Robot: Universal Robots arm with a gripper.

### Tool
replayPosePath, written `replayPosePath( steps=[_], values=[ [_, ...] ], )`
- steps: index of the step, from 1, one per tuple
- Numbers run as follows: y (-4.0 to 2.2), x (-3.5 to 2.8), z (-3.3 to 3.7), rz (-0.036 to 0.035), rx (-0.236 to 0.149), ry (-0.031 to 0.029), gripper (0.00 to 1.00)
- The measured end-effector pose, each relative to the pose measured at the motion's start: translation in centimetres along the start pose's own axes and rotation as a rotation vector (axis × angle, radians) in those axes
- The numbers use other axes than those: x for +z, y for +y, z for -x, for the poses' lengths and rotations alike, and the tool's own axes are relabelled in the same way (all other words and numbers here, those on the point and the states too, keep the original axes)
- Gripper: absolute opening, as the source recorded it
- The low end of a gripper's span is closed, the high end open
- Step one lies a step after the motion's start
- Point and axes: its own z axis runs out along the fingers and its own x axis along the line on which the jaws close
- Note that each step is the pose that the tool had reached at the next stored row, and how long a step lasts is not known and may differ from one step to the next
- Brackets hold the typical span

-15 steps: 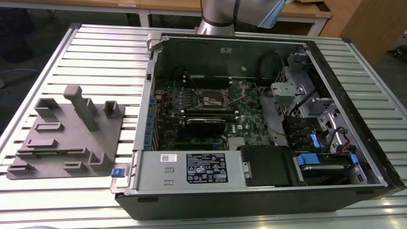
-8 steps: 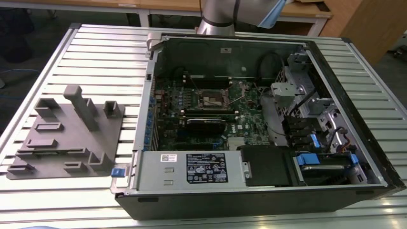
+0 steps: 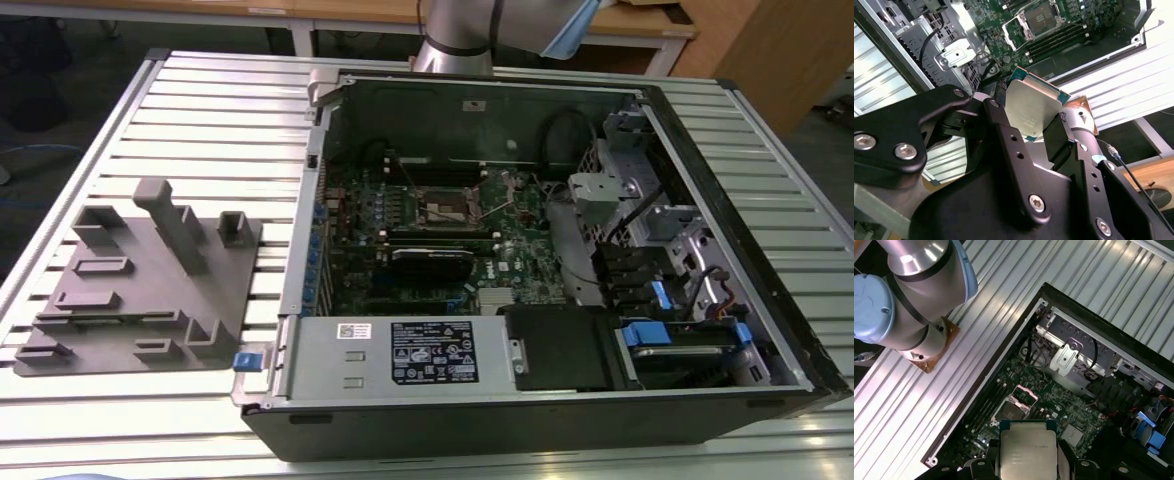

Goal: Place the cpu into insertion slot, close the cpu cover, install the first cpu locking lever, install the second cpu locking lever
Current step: 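Place the cpu into insertion slot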

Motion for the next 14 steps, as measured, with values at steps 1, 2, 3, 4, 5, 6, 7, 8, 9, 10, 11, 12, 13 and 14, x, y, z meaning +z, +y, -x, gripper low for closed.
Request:
replayPosePath(
  steps=[1, 2, 3, 4, 5, 6, 7, 8, 9, 10, 11, 12, 13, 14],
  values=[
    [-0.02, 0.16, 0.0, -0.0006, 0.0, -0.0008, 0.54],
    [-0.05, 0.51, 0.01, -0.0014, 0.0, -0.0022, 0.54],
    [-0.07, 0.68, 0.01, -0.0019, 0.0, -0.0028, 0.54],
    [-0.09, 0.86, 0.01, -0.0022, 0.0, -0.0033, 0.54],
    [-0.12, 1.22, 0.02, -0.0025, 0.0, -0.0038, 0.54],
    [-0.14, 1.39, 0.02, -0.0027, 0.0, -0.0039, 0.54],
    [-0.16, 1.59, 0.03, -0.0026, 0.0, -0.004, 0.54],
    [-0.18, 1.77, 0.03, -0.0027, 0.0, -0.0042, 0.54],
    [-0.2, 1.95, 0.04, -0.0028, 0.0, -0.0043, 0.54],
    [-0.23, 2.12, 0.05, -0.003, 0.0, -0.0046, 0.54],
    [-0.25, 2.3, 0.06, -0.0031, 0.0, -0.0046, 0.54],
    [-0.27, 2.48, 0.07, -0.003, 0.0, -0.0046, 0.54],
    [-0.29, 2.66, 0.07, -0.003, 0.0, -0.0046, 0.54],
    [-0.31, 2.84, 0.08, -0.003, 0.0, -0.0046, 0.54]
  ],
)
